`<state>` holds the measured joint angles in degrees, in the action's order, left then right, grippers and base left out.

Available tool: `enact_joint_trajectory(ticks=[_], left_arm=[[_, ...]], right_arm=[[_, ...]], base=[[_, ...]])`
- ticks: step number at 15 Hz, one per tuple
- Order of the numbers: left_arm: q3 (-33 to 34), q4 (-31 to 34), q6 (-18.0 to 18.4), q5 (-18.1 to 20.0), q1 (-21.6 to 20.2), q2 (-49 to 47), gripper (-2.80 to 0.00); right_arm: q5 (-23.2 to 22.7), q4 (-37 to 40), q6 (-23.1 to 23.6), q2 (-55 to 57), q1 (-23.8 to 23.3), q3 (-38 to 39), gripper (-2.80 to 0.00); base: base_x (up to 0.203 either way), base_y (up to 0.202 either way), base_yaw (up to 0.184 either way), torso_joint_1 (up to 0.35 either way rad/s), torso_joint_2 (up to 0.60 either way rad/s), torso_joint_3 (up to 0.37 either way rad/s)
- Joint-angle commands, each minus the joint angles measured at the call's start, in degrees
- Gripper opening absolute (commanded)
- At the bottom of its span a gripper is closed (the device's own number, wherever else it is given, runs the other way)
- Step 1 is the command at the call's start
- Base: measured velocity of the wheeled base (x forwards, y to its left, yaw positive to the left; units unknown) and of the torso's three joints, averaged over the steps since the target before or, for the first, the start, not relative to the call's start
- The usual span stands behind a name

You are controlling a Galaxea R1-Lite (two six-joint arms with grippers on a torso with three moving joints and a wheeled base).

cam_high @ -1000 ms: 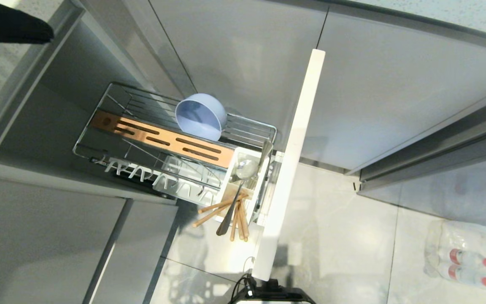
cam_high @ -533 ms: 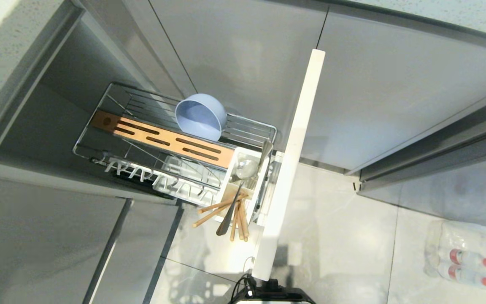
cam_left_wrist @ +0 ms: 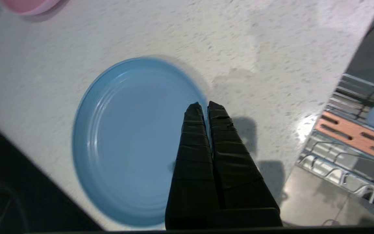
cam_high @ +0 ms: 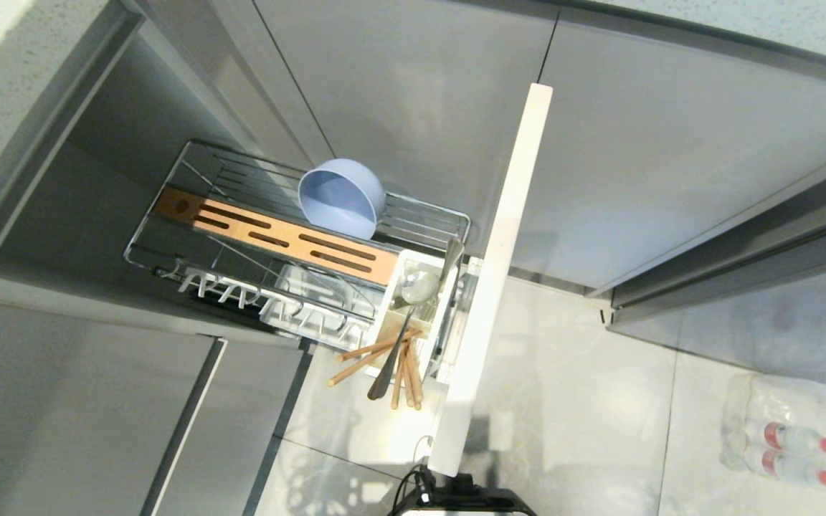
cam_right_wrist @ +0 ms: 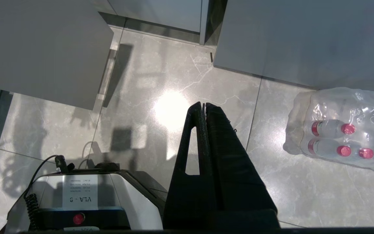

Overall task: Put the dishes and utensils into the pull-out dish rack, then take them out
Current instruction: Pick up the plate and place it in the cupboard

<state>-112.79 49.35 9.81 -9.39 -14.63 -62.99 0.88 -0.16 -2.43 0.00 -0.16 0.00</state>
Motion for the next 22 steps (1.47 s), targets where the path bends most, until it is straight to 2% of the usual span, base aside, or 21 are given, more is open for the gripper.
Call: enact_joint_trajectory(ticks=[1,3,6,9,12,13,18,20,22], left_arm=[[0.02,1.59,-0.07,2.15,-5.03,-0.07,-2.8],[0.02,4.17,-1.02,4.68,-9.23,-0.37,-2.8],[0.02,4.76,-6.97,6.48,-13.09,-2.65,-2.8],[1.0,4.82,-11.85,6.68,-13.94,-3.89,-2.8],[1.0,4.01,-15.77,9.29,-14.03,-5.25,-2.8],[0.99,4.0,-15.96,9.39,-14.03,-5.54,0.0],[0.99,3.53,-16.97,9.91,-14.11,-6.88,0.0],[0.99,1.38,-19.83,9.91,-14.16,-7.86,0.0],[1.03,0.58,-20.3,9.91,-14.74,-9.01,0.0]], right_arm=[[0.0,-0.02,-0.04,0.05,0.06,0.0,-2.8],[0.0,-0.02,-0.04,0.09,-0.01,0.0,-2.8],[0.0,-0.02,-0.04,0.09,0.07,0.0,-2.8],[0.0,-0.02,-0.04,0.04,0.01,0.0,-2.8],[0.0,-0.02,-0.04,0.09,-0.01,0.0,-2.8],[0.0,-0.02,-0.04,0.09,0.07,0.0,-2.8],[0.0,-0.02,-0.04,0.03,-0.02,0.0,-2.8],[0.0,-0.02,-0.04,0.09,-0.02,0.0,-2.8],[0.0,-0.02,-0.04,0.09,-0.02,0.0,-2.8]], base=[[0.0,0.0,0.0,0.0,0.0,0.0],[0.0,0.0,0.0,0.0,0.0,0.0],[0.0,0.0,0.0,0.0,0.0,0.0],[0.0,0.0,0.0,0.0,0.0,0.0],[0.0,0.0,0.0,0.0,0.0,0.0],[0.0,0.0,0.0,0.0,0.0,0.0],[0.0,0.0,0.0,0.0,0.0,0.0],[0.0,0.0,0.0,0.0,0.0,0.0],[0.0,0.0,0.0,0.0,0.0,0.0]])
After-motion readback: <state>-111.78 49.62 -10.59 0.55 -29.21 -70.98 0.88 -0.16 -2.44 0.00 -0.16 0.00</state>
